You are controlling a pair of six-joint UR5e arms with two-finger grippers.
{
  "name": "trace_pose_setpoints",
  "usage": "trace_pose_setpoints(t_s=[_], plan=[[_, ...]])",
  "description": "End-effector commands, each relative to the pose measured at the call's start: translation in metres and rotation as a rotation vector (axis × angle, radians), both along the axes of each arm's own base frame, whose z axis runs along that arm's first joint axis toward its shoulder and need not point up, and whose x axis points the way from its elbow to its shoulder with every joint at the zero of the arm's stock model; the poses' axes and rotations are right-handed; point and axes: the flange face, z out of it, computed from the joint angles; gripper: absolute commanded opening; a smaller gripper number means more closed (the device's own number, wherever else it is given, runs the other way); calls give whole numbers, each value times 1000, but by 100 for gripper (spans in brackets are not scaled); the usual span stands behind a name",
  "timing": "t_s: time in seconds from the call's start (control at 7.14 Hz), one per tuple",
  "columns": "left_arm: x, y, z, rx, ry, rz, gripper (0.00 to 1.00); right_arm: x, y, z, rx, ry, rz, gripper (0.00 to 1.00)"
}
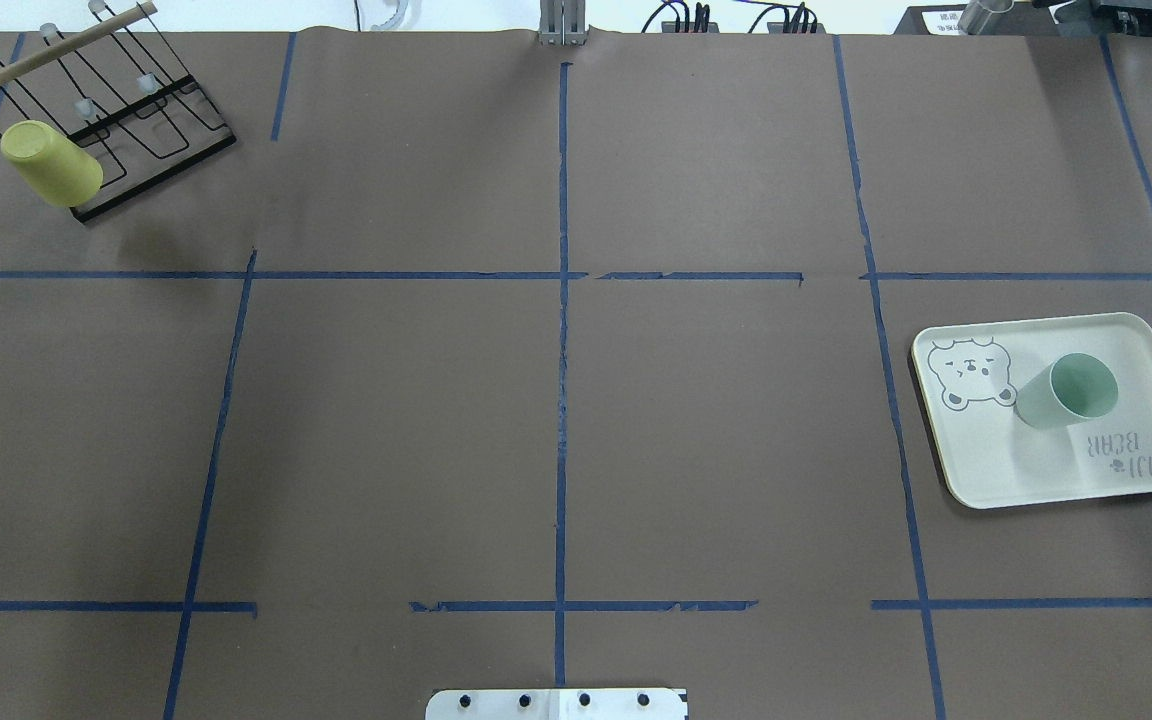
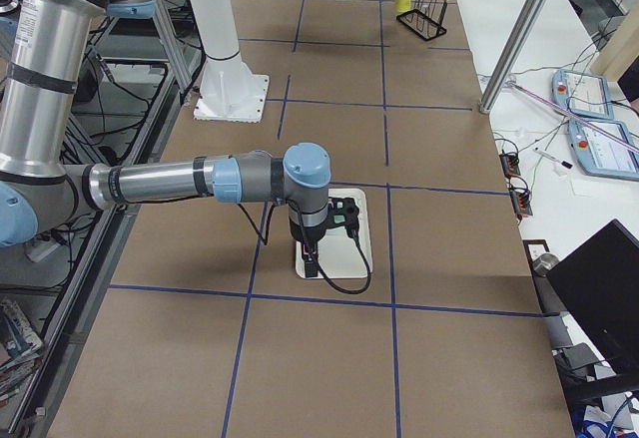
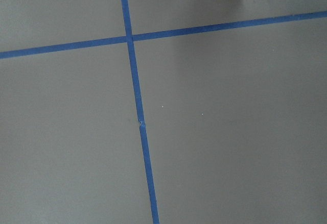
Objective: Left arm grabs green cup and hands to right arm on tray
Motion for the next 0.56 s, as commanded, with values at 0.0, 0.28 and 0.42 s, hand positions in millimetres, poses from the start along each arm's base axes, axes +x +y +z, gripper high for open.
trace_pose_setpoints(t_s=[0.0,0.28,0.42], plan=[[1,-4,5,25,3,-1,100,-1,-1,-1,1,-11,-1,100],[2,-22,8,21,0,1,100,-1,0,0,0,-12,-1,100],[2,-20,10,18,0,2,100,-1,0,0,0,-12,-1,100]])
